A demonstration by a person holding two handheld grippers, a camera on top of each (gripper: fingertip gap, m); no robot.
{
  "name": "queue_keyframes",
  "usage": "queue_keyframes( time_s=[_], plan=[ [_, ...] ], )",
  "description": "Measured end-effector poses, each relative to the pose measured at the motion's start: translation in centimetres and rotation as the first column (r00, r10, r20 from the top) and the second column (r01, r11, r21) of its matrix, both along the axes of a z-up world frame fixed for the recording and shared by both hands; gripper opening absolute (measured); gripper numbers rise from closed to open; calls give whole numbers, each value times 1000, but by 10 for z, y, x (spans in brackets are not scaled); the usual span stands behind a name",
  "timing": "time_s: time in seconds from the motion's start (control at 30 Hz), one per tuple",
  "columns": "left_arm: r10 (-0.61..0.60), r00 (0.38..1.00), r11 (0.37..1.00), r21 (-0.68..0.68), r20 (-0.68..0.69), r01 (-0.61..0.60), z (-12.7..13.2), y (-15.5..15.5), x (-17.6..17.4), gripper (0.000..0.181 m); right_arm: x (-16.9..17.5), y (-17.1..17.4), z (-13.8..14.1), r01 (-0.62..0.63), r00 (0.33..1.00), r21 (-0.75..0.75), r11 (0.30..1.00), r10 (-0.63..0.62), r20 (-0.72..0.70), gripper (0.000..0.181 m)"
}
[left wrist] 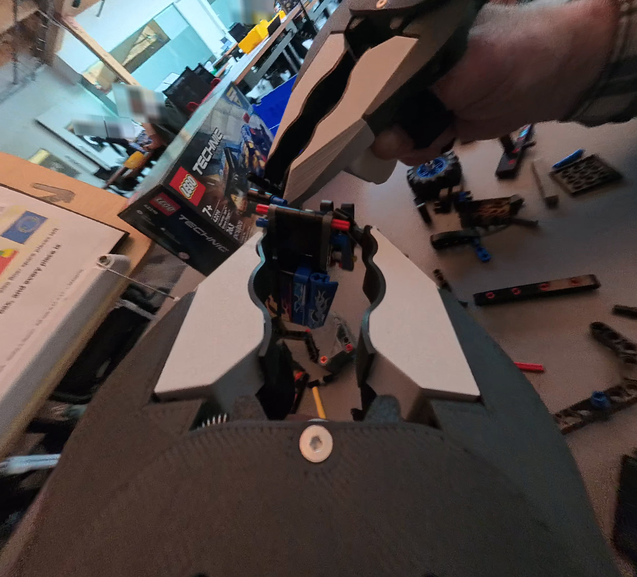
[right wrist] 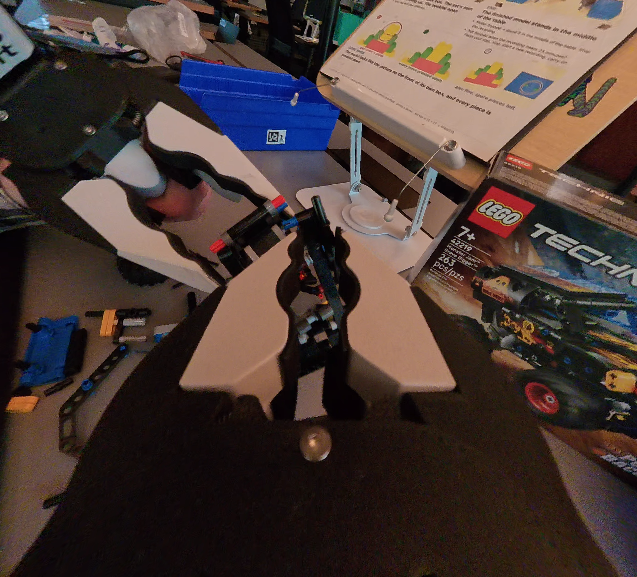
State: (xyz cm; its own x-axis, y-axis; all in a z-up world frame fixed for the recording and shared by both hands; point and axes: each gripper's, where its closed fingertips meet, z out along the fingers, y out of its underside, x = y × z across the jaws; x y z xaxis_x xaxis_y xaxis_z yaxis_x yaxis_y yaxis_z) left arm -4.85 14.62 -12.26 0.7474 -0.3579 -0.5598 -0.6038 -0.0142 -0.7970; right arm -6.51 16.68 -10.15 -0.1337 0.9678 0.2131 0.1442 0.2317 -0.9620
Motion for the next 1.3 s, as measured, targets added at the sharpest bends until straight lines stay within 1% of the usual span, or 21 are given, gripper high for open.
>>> queue_keyframes(
  time_s=[0.1,0.23,0.3,0.33,0.4,0.47,0.53,0.57,0.6,0.63,0.67,0.7,0.73,0.77,0.8,0.87,1.0,1.07,1.2,1.27,1.3],
  plan=[
    [27,998,1000,7,-58,-26,-5,3,-1,49,-5,5,-10,36,999,-27,999,-35,37,16],
    [-1,999,1000,22,-39,2,3,-1,-5,52,-7,1,-6,28,999,-44,999,-27,19,15],
    [-58,991,996,-56,123,65,2,-3,-8,55,-4,-1,-2,9,1000,15,1000,-9,0,15],
    [-85,971,989,-100,224,110,1,-6,-9,54,-2,-2,1,8,1000,47,999,-7,-15,15],
    [-140,921,972,-127,363,198,5,-13,-12,63,2,0,5,20,999,114,993,-16,-37,15],
    [-139,878,967,-127,458,219,11,-14,-21,70,4,-2,7,7,999,144,990,-1,-43,14],
    [-165,835,947,-153,526,283,8,-15,-15,74,5,-14,6,-42,998,188,981,50,-40,14],
    [-165,839,941,-171,519,291,2,-14,-11,80,4,-22,5,-72,996,204,976,81,-35,14],
    [-176,835,931,-188,521,314,-3,-14,-5,81,4,-27,4,-91,994,229,969,101,-31,14],
    [-197,815,911,-207,544,358,-6,-16,2,76,4,-31,3,-102,993,248,963,113,-31,14],
    [-226,778,882,-217,586,419,-8,-20,10,66,4,-34,3,-115,991,249,962,127,-34,14],
    [-243,735,855,-218,634,471,-8,-23,16,64,4,-37,4,-132,989,240,962,145,-41,14],
    [-255,712,839,-217,655,500,-8,-25,19,59,5,-37,4,-139,987,231,963,153,-40,14],
    [-267,733,850,-205,626,485,-8,-24,19,51,4,-35,1,-131,990,232,964,140,-23,14],
    [-267,776,870,-204,572,449,-8,-23,17,48,2,-32,-2,-115,993,239,964,120,-5,14],
    [-237,844,898,-222,482,379,-10,-20,13,47,0,-30,-2,-98,995,213,972,102,-7,14],
    [-154,940,951,-213,303,225,-16,-12,5,46,-5,-25,-6,-68,998,156,985,68,5,14],
    [-118,958,967,-190,261,171,-13,-8,4,45,-7,-21,-3,-48,999,68,996,49,-2,14],
    [-33,987,981,-185,159,62,-21,-1,-1,45,-9,-12,-9,-29,999,-72,997,31,24,14],
    [-13,991,979,-201,132,40,-25,0,-5,44,-12,-11,-14,-13,999,-82,997,16,40,13],
    [15,998,981,-196,54,-4,-28,1,-9,44,-14,-10,-17,9,999,-67,998,-5,53,13]
  ],
)
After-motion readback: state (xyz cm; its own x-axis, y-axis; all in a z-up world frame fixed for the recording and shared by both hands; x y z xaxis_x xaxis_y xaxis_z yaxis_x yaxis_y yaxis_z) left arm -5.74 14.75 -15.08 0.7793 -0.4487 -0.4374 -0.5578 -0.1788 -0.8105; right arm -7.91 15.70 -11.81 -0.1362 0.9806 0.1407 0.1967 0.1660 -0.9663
